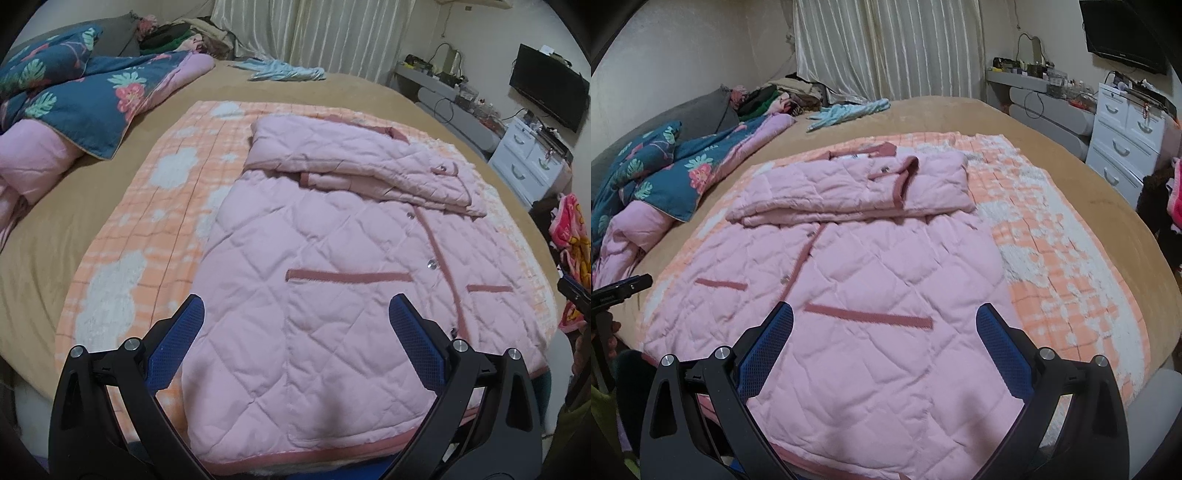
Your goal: Fold large clothes
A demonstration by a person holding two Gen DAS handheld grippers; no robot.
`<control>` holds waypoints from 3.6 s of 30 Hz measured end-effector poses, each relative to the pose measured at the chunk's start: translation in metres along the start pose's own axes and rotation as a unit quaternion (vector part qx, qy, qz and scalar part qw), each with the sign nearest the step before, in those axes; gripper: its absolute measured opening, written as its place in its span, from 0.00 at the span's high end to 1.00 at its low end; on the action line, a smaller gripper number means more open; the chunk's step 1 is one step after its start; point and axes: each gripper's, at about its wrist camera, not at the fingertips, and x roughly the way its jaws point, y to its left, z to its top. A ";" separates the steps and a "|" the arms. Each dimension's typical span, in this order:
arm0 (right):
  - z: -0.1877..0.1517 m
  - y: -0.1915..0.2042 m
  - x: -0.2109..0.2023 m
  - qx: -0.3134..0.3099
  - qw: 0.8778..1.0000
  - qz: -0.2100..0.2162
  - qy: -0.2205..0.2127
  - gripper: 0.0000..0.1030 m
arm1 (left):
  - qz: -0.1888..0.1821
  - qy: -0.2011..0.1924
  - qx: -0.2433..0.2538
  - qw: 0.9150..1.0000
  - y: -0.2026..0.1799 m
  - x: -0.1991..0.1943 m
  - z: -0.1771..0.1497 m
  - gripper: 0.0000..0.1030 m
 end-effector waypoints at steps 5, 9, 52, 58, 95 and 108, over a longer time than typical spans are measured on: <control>-0.011 -0.013 0.004 0.001 1.000 -0.012 0.013 0.04 | 0.004 0.018 -0.001 1.000 0.003 0.012 -0.013 0.09; -0.021 -0.025 0.008 0.004 0.999 -0.022 0.028 0.04 | 0.007 0.032 -0.002 0.999 0.007 0.019 -0.022 0.09; -0.120 -0.078 0.038 0.040 0.981 0.038 0.186 0.19 | -0.011 0.161 -0.050 0.986 0.043 0.054 -0.077 0.09; -0.118 -0.068 0.030 0.030 0.982 0.078 0.169 0.58 | -0.022 0.161 -0.045 0.986 0.041 0.052 -0.080 0.09; -0.012 -0.063 -0.033 0.074 0.985 0.148 -0.039 0.84 | -0.072 0.009 0.004 0.997 0.017 -0.010 -0.011 0.93; 0.040 -0.058 -0.039 0.064 0.985 0.141 -0.070 0.84 | -0.094 -0.036 -0.001 0.995 0.004 -0.022 0.043 0.93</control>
